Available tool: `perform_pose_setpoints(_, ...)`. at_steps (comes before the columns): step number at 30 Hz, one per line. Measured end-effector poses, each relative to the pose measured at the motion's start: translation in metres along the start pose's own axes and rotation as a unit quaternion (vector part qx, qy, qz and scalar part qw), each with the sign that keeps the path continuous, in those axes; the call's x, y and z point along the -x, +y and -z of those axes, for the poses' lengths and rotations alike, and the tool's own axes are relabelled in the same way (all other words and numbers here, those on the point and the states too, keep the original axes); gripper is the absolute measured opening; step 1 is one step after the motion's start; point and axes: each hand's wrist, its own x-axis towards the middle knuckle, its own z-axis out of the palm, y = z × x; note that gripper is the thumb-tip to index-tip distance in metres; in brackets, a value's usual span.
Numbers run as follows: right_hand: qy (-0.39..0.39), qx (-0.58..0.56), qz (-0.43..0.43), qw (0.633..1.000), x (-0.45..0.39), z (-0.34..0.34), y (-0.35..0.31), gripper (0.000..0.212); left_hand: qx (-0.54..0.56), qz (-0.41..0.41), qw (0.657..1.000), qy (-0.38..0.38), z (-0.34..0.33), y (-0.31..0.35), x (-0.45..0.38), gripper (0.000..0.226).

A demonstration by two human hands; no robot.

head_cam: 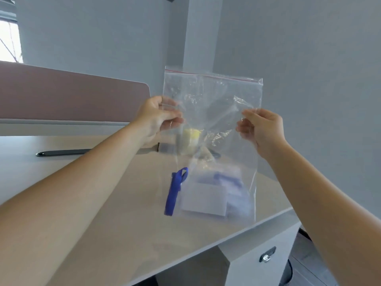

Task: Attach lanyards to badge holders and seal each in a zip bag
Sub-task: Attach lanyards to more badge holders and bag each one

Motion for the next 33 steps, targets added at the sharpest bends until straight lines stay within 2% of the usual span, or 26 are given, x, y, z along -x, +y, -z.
perform_pose_setpoints(8, 0.039, 0.025, -0.031, 0.998, -0.036, 0.040, 0.029, 0.027, 0.001, 0.043, 0.998, -0.035, -0.038, -0.040, -0.044, 0.025)
perform_pose_setpoints(15, 0.053, 0.087, -0.075, 0.992, -0.091, 0.049, 0.098, 0.024, -0.036, 0.131, 0.989, -0.060, -0.042, -0.106, -0.105, 0.025)
perform_pose_setpoints(20, 0.056, 0.136, -0.183, 0.972, -0.127, 0.056, 0.142, 0.023, -0.080, 0.241, 0.965, -0.060, -0.045, -0.151, -0.140, 0.027)
perform_pose_setpoints(25, 0.027, 0.168, -0.288, 0.942, -0.142, 0.059, 0.149, 0.015, -0.098, 0.345, 0.932, -0.055, -0.053, -0.166, -0.158, 0.026)
perform_pose_setpoints(31, 0.034, 0.245, -0.333, 0.910, -0.138, 0.064, 0.164, 0.019, -0.201, 0.379, 0.902, -0.047, -0.054, -0.194, -0.160, 0.030)
perform_pose_setpoints(33, 0.043, 0.276, -0.335, 0.900, -0.135, 0.067, 0.173, 0.012, -0.255, 0.377, 0.888, -0.062, -0.056, -0.207, -0.158, 0.032)
